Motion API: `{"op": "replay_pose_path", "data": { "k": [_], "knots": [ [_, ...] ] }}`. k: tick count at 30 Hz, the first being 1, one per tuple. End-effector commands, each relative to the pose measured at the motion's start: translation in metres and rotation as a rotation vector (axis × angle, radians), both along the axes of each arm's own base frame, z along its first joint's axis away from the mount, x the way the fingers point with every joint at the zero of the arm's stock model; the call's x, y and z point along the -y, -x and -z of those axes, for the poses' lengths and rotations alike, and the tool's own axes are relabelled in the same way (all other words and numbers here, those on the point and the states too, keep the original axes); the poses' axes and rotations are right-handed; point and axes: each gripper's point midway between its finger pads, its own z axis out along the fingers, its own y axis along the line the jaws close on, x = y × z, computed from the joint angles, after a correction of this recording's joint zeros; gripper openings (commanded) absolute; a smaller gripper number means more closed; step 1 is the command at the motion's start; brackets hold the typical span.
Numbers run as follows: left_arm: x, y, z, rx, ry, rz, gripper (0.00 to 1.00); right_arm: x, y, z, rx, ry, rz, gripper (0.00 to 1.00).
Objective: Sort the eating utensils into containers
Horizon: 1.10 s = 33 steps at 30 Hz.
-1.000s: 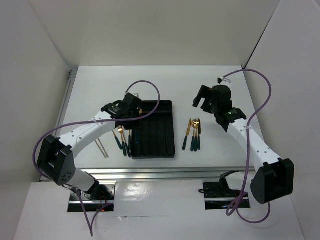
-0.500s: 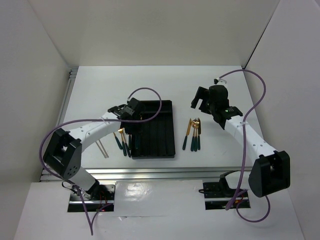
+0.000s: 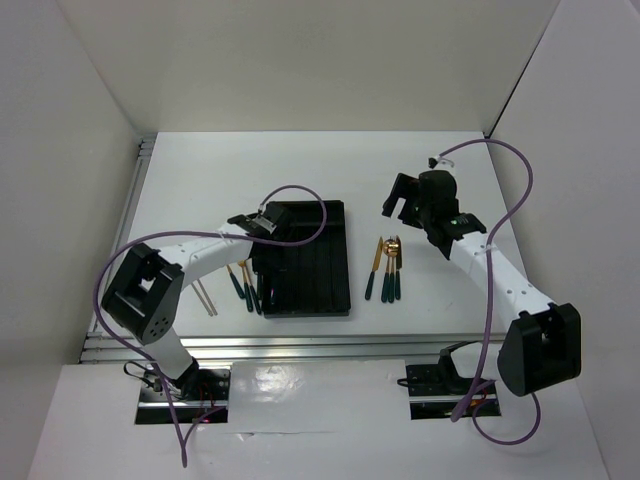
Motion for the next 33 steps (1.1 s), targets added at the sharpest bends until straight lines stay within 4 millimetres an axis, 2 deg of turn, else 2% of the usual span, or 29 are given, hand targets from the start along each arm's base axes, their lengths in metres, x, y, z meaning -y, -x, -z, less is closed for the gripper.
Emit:
{"op": "replay_pose_path", "data": {
  "k": [1, 4, 7, 9, 11, 17, 21, 22, 23, 25, 26, 29, 30, 33],
  "knots": [
    [0.000, 0.000, 0.004, 0.005, -0.003, -0.030, 0.00, 0.005, 0.000, -0.013, 0.046, 0.003, 0.012, 0.97],
    [-0.002, -0.001, 0.004, 0.010, -0.010, -0.033, 0.05, 0.005, 0.000, -0.013, 0.046, 0.003, 0.012, 0.97],
    [-0.003, 0.000, 0.004, 0.003, -0.016, -0.033, 0.16, 0.005, 0.000, -0.010, 0.037, 0.005, 0.012, 0.97],
    [-0.001, -0.002, 0.001, 0.010, -0.010, -0.033, 0.28, 0.003, -0.002, -0.010, 0.034, 0.001, 0.004, 0.97],
    [0.000, 0.002, 0.002, 0.002, -0.016, -0.024, 0.33, 0.001, -0.002, -0.010, 0.033, -0.004, -0.004, 0.97],
    [0.005, -0.002, -0.021, 0.033, -0.005, -0.018, 0.46, 0.000, -0.002, -0.006, 0.023, -0.007, -0.012, 0.97],
    [0.013, -0.011, -0.056, 0.093, 0.045, 0.003, 0.47, 0.000, -0.002, -0.010, 0.032, -0.009, -0.012, 0.98],
    [0.019, -0.017, -0.076, 0.139, 0.083, 0.018, 0.47, 0.000, -0.002, -0.010, 0.032, -0.009, -0.012, 0.98],
    [0.021, -0.017, -0.087, 0.155, 0.100, 0.037, 0.48, 0.000, -0.002, -0.010, 0.032, -0.009, -0.012, 0.98],
    [0.025, -0.020, -0.111, 0.209, 0.138, 0.067, 0.54, 0.000, -0.002, -0.010, 0.032, -0.009, -0.012, 0.98],
    [0.025, -0.019, -0.131, 0.256, 0.164, 0.094, 0.58, 0.000, -0.002, -0.010, 0.032, -0.009, -0.012, 0.98],
    [0.023, -0.020, -0.169, 0.373, 0.204, 0.121, 0.74, -0.002, -0.001, -0.010, 0.030, -0.015, -0.021, 0.98],
    [0.016, -0.022, -0.176, 0.390, 0.210, 0.103, 0.77, -0.002, -0.001, -0.010, 0.030, -0.015, -0.021, 0.98],
    [-0.018, -0.026, -0.168, 0.387, 0.191, 0.009, 0.81, -0.004, -0.001, -0.010, 0.029, -0.020, -0.028, 0.98]
  ]
}}
